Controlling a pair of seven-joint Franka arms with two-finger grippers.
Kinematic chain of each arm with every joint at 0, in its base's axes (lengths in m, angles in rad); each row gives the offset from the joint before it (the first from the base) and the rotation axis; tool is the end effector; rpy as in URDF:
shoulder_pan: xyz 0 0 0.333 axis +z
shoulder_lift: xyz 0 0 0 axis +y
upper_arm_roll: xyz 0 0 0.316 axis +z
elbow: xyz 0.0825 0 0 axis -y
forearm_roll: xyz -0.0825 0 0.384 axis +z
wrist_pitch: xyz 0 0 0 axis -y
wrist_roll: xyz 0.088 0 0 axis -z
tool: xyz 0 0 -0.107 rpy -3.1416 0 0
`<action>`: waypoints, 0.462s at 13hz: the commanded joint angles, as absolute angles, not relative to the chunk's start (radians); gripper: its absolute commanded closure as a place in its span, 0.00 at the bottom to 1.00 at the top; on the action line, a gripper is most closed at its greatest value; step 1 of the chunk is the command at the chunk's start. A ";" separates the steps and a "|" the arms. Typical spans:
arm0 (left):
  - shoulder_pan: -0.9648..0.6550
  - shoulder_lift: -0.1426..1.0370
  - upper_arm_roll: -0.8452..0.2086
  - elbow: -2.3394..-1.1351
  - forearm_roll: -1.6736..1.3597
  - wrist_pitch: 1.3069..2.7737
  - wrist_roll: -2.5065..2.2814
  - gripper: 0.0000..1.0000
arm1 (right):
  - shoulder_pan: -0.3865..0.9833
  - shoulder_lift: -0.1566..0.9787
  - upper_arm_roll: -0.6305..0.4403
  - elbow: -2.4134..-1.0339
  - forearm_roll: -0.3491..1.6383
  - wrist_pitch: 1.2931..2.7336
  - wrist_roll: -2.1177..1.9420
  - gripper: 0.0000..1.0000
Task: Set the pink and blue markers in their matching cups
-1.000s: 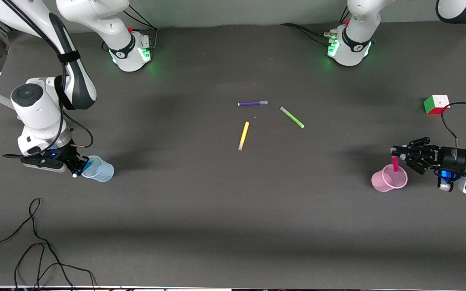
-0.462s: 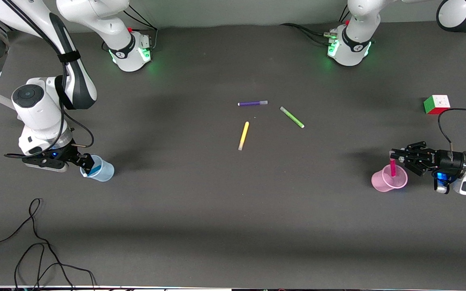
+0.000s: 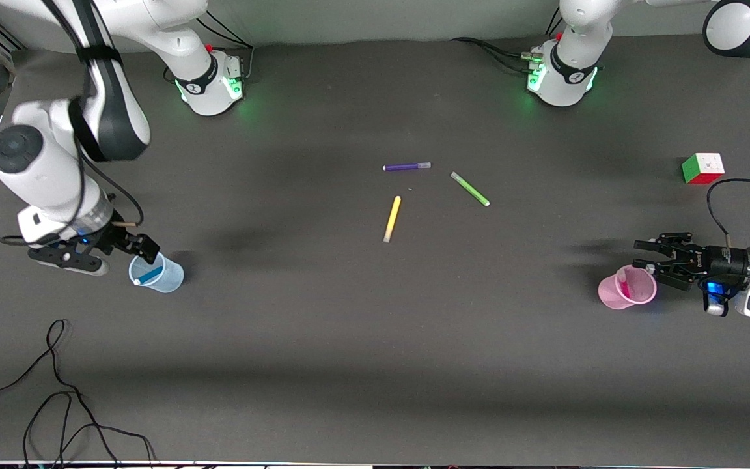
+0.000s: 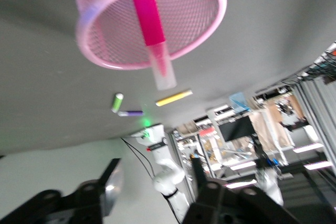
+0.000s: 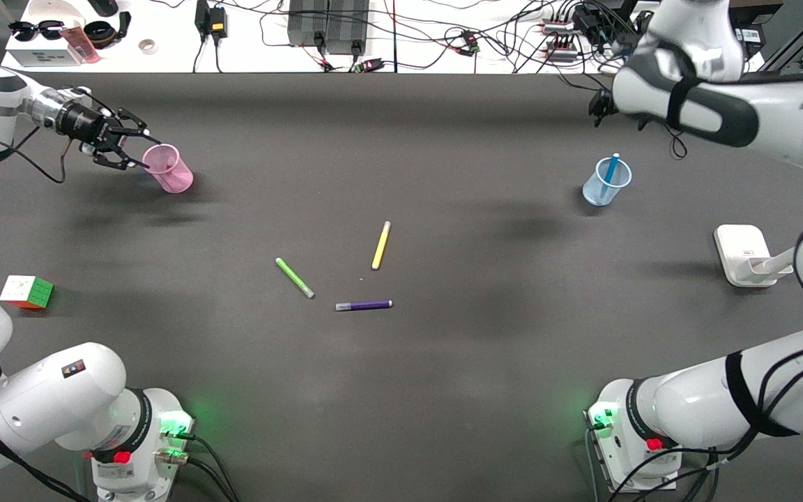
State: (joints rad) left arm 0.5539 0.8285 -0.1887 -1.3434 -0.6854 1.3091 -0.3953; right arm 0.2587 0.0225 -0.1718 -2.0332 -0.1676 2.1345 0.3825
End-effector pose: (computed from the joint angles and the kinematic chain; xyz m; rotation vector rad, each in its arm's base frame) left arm 0.6260 0.1812 0.2415 1.9058 0.9070 -0.9808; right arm 0.5626 0.0422 0.4421 2.9937 -0.3175 0.1678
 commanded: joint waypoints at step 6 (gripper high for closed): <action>0.402 0.522 -0.193 -1.316 -0.162 1.354 -0.380 0.00 | 0.175 -0.119 -0.086 -1.841 0.023 1.738 0.296 0.00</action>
State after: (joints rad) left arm 0.4676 0.6473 -0.2143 -1.2310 -0.2648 1.3128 -0.3926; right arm 0.2133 -0.0795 -0.0965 -1.8397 -0.0233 1.7733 0.3436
